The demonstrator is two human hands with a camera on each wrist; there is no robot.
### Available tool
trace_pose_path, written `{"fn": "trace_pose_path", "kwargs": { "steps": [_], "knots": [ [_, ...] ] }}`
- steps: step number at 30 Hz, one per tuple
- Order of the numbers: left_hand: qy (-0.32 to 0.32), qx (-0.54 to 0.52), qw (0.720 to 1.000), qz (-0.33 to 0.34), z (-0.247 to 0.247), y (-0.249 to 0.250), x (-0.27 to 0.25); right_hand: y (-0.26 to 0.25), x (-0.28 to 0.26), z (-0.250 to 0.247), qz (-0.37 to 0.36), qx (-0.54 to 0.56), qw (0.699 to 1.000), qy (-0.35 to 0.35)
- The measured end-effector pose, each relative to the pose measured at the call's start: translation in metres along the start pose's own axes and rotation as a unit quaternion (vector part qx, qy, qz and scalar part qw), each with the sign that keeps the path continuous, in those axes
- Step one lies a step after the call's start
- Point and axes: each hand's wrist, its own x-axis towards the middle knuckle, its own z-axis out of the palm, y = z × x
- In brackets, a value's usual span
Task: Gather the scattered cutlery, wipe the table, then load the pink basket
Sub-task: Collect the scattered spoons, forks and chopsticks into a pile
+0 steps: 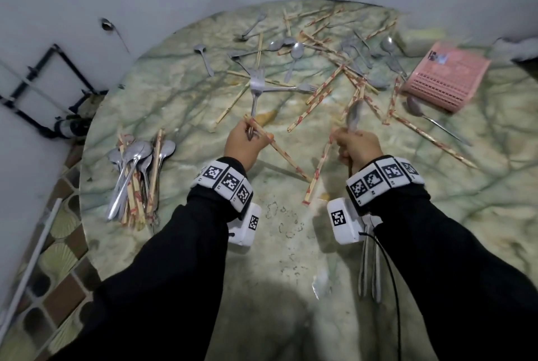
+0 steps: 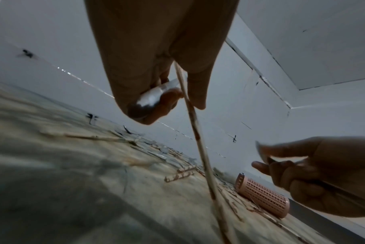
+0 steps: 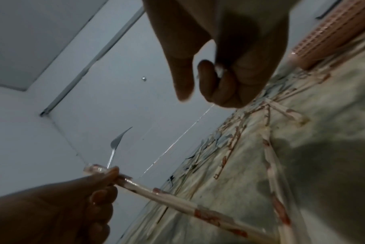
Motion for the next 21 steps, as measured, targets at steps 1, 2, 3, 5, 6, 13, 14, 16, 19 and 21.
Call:
{"fn": "trace_pose_path", "kwargs": {
  "steps": [1,2,3,5,6,13,14,16,19,21],
  "knots": [
    [0.005,-0.004,1.000,-0.008,0.004,-0.001,-0.001,0.004,0.002,-0.002,0.016,-0.004,1.000,0.000],
    [0.008,-0.009,1.000,-0.014,0.008,-0.003,0.000,0.007,0.002,-0.004,0.028,0.002,1.000,0.003],
    [0.009,-0.015,1.000,-0.021,0.011,-0.004,-0.001,0.009,0.001,-0.005,0.037,0.014,0.999,0.002],
    [0.011,-0.029,0.999,-0.031,0.018,-0.005,0.001,0.011,-0.003,-0.004,0.045,0.030,0.998,-0.012],
    [0.009,-0.036,0.999,-0.037,0.022,-0.006,0.002,0.013,-0.005,-0.003,0.050,0.020,0.998,-0.016],
    [0.007,-0.085,0.993,-0.084,0.048,-0.017,0.001,0.022,0.012,0.007,0.102,-0.247,0.963,-0.013],
    [0.003,-0.082,0.993,-0.088,0.050,-0.018,0.001,0.022,0.013,0.009,0.102,-0.275,0.956,-0.018],
    [-0.008,-0.077,0.992,-0.096,0.055,-0.020,0.001,0.026,0.015,0.014,0.086,-0.336,0.938,-0.024],
    [-0.018,-0.081,0.992,-0.099,0.059,-0.023,0.004,0.030,0.017,0.020,0.058,-0.429,0.901,-0.035],
    [-0.004,-0.068,0.994,-0.082,0.059,-0.023,0.005,0.028,0.016,0.024,0.046,-0.483,0.872,-0.065]
  ]
}}
